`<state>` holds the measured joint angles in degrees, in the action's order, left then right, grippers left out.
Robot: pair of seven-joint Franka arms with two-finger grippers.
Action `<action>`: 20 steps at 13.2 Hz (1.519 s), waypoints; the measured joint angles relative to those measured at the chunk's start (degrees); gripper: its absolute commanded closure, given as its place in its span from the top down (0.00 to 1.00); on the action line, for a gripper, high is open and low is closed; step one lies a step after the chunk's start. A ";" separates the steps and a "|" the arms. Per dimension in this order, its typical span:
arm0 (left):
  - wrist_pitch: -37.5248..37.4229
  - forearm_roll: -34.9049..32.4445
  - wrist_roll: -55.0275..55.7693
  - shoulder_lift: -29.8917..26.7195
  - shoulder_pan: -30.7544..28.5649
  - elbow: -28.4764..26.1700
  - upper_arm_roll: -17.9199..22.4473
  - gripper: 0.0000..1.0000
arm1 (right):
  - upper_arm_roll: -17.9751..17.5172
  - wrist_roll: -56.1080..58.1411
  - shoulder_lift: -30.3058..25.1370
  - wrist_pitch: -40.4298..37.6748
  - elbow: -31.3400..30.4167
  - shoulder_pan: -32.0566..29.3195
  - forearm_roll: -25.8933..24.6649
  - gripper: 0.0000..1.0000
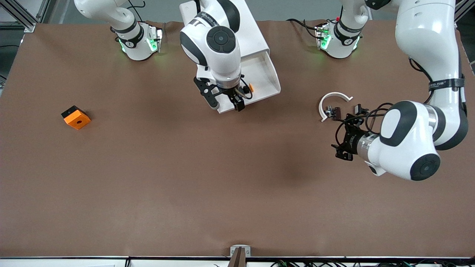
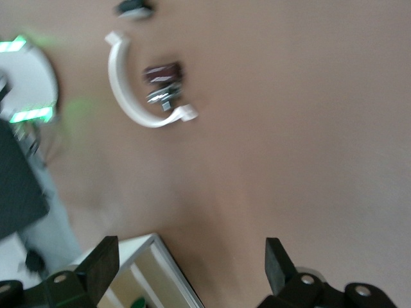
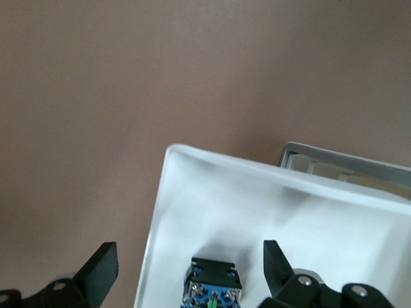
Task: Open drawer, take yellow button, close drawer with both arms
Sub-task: 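Reach into the open drawer and grasp the yellow button with the right gripper, then lift the button out with the right gripper while the left gripper reaches the drawer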
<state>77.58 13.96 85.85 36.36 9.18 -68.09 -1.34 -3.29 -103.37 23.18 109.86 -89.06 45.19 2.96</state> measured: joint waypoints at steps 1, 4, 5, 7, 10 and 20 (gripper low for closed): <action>0.88 -1.31 -4.52 -0.52 0.00 0.00 0.01 1.00 | 0.00 -0.02 0.05 0.00 0.00 0.63 0.11 1.00; 2.76 -4.95 -18.73 -0.96 0.27 -0.01 -0.07 1.00 | -0.01 -0.27 0.05 0.00 0.07 1.97 0.27 1.00; 3.69 -5.45 -22.52 -1.01 0.53 -0.02 -0.12 1.00 | 0.00 -0.27 0.10 0.00 0.07 2.26 0.28 1.00; 5.07 -5.77 -29.18 -1.77 0.85 -0.08 -0.61 1.00 | 0.00 -0.35 0.49 -0.01 0.07 2.78 0.28 0.97; 5.40 -8.48 -37.64 -4.41 1.06 -1.85 -1.60 1.00 | 0.25 -0.45 1.21 0.01 0.08 2.84 0.28 0.57; 28.19 -11.82 -44.19 -17.18 1.83 -27.99 -14.60 1.00 | 0.67 -0.47 1.52 -0.44 1.75 2.70 0.28 0.22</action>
<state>105.77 2.14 41.66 19.18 11.01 -96.08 -15.95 -2.61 -103.84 24.71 109.43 -87.31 47.89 3.24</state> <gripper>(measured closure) 0.000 0.577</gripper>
